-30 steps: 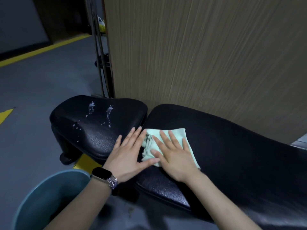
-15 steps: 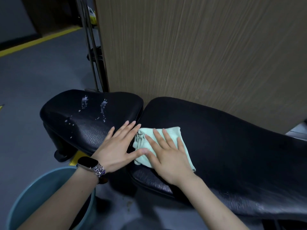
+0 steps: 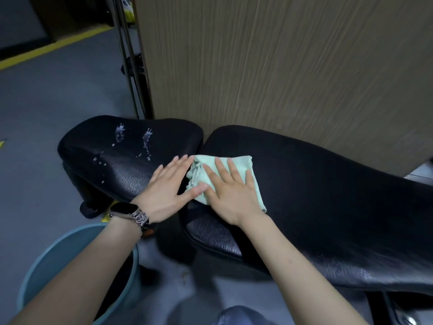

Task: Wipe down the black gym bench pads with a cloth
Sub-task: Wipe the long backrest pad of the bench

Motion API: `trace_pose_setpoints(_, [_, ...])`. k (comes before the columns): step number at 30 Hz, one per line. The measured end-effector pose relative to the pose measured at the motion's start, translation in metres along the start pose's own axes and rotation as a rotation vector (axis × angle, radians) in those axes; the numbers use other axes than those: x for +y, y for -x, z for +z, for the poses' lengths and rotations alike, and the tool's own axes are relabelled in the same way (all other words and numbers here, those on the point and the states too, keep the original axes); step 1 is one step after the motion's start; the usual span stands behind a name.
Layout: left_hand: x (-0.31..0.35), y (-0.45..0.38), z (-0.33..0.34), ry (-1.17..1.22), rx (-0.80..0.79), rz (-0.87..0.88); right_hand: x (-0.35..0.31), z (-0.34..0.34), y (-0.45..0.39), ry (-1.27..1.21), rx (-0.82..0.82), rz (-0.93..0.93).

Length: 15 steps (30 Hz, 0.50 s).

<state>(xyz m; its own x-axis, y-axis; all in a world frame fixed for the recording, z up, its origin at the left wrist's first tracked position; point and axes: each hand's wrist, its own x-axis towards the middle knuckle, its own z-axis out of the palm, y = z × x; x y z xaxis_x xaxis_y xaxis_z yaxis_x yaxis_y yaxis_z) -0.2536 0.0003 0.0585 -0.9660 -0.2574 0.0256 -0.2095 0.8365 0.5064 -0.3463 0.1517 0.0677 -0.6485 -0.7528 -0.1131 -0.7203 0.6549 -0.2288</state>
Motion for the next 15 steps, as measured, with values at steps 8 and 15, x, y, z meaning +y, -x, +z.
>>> trace_pose_setpoints(8, [-0.001, 0.0, -0.001, 0.008, -0.001, -0.014, -0.022, 0.022, 0.063, -0.006, 0.128, -0.052])
trace_pose_setpoints(15, [0.001, 0.0, -0.001, 0.027, 0.011, -0.009, -0.016, 0.029, 0.086, 0.028, 0.206, -0.025])
